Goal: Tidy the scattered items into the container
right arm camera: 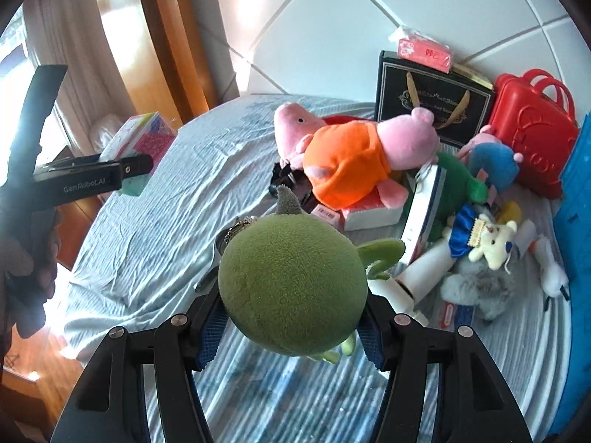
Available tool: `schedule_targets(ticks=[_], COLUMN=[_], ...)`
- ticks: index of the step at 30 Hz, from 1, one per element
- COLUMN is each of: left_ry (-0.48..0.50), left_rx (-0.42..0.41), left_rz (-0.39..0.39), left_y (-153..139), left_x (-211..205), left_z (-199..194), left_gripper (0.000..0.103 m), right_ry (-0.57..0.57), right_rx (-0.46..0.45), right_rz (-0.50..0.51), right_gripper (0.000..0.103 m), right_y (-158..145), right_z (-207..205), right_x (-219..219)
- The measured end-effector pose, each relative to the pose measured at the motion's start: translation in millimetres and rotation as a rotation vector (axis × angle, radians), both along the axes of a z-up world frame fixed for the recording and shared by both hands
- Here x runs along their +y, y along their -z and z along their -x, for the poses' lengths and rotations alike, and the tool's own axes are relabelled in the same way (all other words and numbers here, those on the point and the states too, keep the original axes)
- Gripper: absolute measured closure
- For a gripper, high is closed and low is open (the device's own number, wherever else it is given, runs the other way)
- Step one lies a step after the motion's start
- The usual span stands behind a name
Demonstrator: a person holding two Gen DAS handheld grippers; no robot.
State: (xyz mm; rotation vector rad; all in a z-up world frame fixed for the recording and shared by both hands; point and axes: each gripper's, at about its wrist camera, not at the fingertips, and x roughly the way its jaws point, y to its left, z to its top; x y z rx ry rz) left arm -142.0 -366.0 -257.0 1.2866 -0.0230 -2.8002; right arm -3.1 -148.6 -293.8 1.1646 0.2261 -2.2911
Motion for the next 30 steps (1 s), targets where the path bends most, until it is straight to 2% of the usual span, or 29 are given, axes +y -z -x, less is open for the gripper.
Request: schedule_targets(ticks=[5,10,15,23,30], left_ry=[-0.025,-0.061,-0.083,-0.132,-0.183], left_rx=[0.055,0.063,0.094,0.142,0.157], left_rz=[-0.006,-0.039,-0.023,0.004,0.016], left_y=[-32,-51,-75,-107,-121], left_x=[-12,-19,-18,5,41], left_z=[-19,-38,-55,-80,-90], left_gripper=[0.038,0.038,0.038,0.038,0.038], right_ry=[-0.01,-0.031,-0.072,-0.156,-0.207], right_rx=[0.031,0.042,0.076,0.111,0.13], right_rz=[0.027,0.066,0.115,0.179,0.208], right_gripper=[0.042,0.042,0.042,0.042,0.042], right_y=[-33,-64,-94,-132,-157], right_z=[-2,-6,-12,-17,-17], right_x=[4,4,0,8,44])
